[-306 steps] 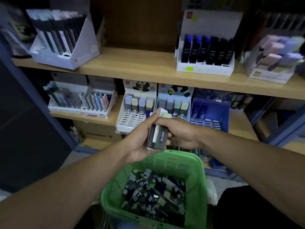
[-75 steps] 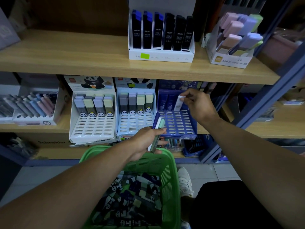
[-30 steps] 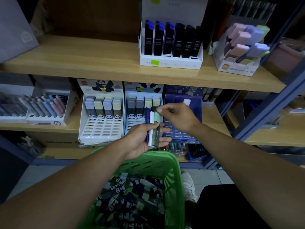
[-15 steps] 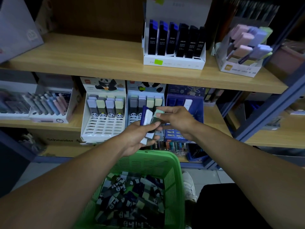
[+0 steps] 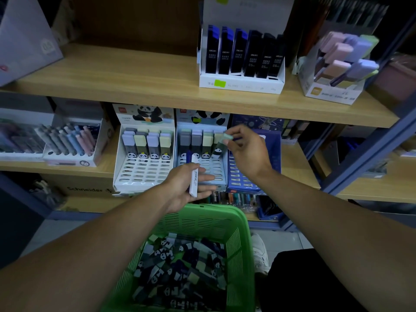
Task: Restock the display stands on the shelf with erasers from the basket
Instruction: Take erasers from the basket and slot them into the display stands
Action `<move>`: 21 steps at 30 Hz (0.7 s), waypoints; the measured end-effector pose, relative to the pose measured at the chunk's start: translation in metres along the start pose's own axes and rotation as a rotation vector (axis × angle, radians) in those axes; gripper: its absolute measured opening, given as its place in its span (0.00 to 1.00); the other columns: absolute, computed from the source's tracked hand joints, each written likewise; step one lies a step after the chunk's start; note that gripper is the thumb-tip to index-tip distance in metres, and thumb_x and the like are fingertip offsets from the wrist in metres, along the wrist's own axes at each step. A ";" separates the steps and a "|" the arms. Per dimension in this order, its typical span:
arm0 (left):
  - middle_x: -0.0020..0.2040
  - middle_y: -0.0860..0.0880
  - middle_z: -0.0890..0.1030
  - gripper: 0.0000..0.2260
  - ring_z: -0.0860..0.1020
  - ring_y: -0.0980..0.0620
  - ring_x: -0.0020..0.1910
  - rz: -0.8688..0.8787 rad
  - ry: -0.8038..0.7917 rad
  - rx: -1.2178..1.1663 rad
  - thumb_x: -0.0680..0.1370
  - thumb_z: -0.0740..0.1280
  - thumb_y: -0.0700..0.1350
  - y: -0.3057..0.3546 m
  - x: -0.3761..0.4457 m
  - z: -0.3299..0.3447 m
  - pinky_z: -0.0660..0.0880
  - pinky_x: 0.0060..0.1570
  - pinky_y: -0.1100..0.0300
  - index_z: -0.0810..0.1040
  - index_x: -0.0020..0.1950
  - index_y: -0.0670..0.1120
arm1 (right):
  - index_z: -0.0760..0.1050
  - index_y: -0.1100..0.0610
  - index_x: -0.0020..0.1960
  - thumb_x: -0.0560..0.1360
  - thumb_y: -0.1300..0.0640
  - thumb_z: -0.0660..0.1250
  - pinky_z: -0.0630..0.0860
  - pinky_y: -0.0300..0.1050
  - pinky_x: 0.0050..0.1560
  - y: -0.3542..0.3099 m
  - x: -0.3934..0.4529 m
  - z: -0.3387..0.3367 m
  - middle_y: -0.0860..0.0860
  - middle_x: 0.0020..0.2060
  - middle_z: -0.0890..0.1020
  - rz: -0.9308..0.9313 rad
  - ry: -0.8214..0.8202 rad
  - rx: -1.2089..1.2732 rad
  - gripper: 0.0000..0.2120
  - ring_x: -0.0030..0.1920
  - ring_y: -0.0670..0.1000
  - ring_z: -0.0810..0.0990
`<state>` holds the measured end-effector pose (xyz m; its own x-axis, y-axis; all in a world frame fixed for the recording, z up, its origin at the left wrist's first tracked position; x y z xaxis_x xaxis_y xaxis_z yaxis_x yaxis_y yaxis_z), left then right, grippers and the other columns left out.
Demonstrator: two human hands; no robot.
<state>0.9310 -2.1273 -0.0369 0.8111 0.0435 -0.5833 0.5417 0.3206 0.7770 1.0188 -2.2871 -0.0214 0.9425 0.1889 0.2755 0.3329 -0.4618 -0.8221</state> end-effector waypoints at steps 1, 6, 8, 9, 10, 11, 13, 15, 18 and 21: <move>0.50 0.42 0.86 0.16 0.86 0.44 0.40 0.003 0.009 -0.011 0.86 0.56 0.49 0.000 0.000 -0.001 0.81 0.34 0.56 0.76 0.64 0.40 | 0.78 0.54 0.55 0.80 0.58 0.69 0.79 0.42 0.43 0.000 0.000 0.002 0.48 0.47 0.81 -0.029 -0.024 -0.056 0.04 0.42 0.45 0.81; 0.46 0.42 0.85 0.17 0.85 0.45 0.36 0.023 0.053 -0.063 0.86 0.56 0.49 0.003 0.000 -0.004 0.81 0.29 0.56 0.74 0.65 0.39 | 0.77 0.55 0.55 0.81 0.60 0.66 0.75 0.41 0.46 0.001 0.000 0.009 0.46 0.47 0.80 -0.105 -0.077 -0.204 0.04 0.43 0.38 0.76; 0.48 0.42 0.85 0.17 0.86 0.44 0.36 0.033 0.054 -0.069 0.86 0.56 0.50 0.005 0.000 -0.006 0.80 0.29 0.57 0.73 0.65 0.39 | 0.77 0.55 0.56 0.81 0.61 0.66 0.75 0.42 0.47 0.003 0.002 0.011 0.47 0.48 0.81 -0.123 -0.105 -0.242 0.05 0.44 0.39 0.77; 0.48 0.42 0.85 0.17 0.86 0.44 0.37 0.038 0.056 -0.066 0.86 0.56 0.51 0.006 0.000 -0.008 0.80 0.29 0.57 0.73 0.65 0.40 | 0.77 0.54 0.56 0.81 0.61 0.66 0.76 0.43 0.48 0.004 0.002 0.011 0.48 0.49 0.82 -0.127 -0.119 -0.260 0.05 0.46 0.42 0.78; 0.48 0.43 0.86 0.17 0.86 0.44 0.39 0.044 0.059 -0.063 0.86 0.56 0.52 0.006 0.000 -0.010 0.81 0.29 0.57 0.73 0.65 0.40 | 0.77 0.54 0.56 0.81 0.61 0.66 0.77 0.45 0.48 0.004 0.003 0.011 0.49 0.50 0.83 -0.131 -0.131 -0.273 0.06 0.47 0.45 0.79; 0.48 0.43 0.86 0.17 0.86 0.44 0.40 0.047 0.060 -0.062 0.86 0.56 0.52 0.007 0.000 -0.012 0.81 0.29 0.57 0.73 0.65 0.41 | 0.77 0.54 0.56 0.81 0.61 0.66 0.78 0.46 0.48 0.005 0.003 0.011 0.50 0.50 0.83 -0.135 -0.138 -0.282 0.06 0.48 0.46 0.79; 0.48 0.44 0.87 0.17 0.86 0.44 0.41 0.048 0.062 -0.060 0.85 0.57 0.53 0.007 0.000 -0.013 0.80 0.29 0.57 0.73 0.65 0.42 | 0.77 0.53 0.56 0.81 0.60 0.66 0.78 0.48 0.47 0.005 0.003 0.009 0.49 0.49 0.82 -0.142 -0.150 -0.291 0.05 0.47 0.47 0.80; 0.47 0.44 0.87 0.17 0.86 0.45 0.40 0.049 0.069 -0.053 0.84 0.59 0.54 0.006 -0.001 -0.014 0.80 0.28 0.58 0.74 0.64 0.42 | 0.76 0.52 0.56 0.81 0.59 0.66 0.79 0.49 0.47 0.005 0.004 0.008 0.47 0.48 0.81 -0.141 -0.161 -0.295 0.05 0.46 0.48 0.81; 0.46 0.44 0.87 0.17 0.86 0.46 0.38 0.058 0.082 -0.037 0.84 0.60 0.54 0.007 -0.001 -0.015 0.79 0.28 0.58 0.75 0.63 0.43 | 0.77 0.52 0.55 0.81 0.59 0.67 0.79 0.52 0.49 0.008 0.006 0.005 0.50 0.48 0.83 -0.139 -0.158 -0.284 0.05 0.47 0.49 0.81; 0.45 0.45 0.86 0.17 0.86 0.48 0.38 0.058 0.080 -0.022 0.83 0.60 0.55 0.007 0.000 -0.016 0.79 0.28 0.59 0.75 0.62 0.44 | 0.78 0.54 0.58 0.81 0.59 0.66 0.79 0.54 0.51 0.010 0.008 0.001 0.51 0.50 0.83 -0.125 -0.147 -0.281 0.07 0.49 0.50 0.81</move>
<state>0.9312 -2.1099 -0.0352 0.8200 0.1378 -0.5556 0.4890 0.3359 0.8050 1.0297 -2.2896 -0.0283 0.8867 0.3725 0.2740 0.4596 -0.6442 -0.6114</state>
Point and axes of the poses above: each hand's wrist, its own x-axis towards the middle knuckle, its own z-axis out of the palm, y = z × x, the point moved 1 cm from there along x, towards the middle knuckle
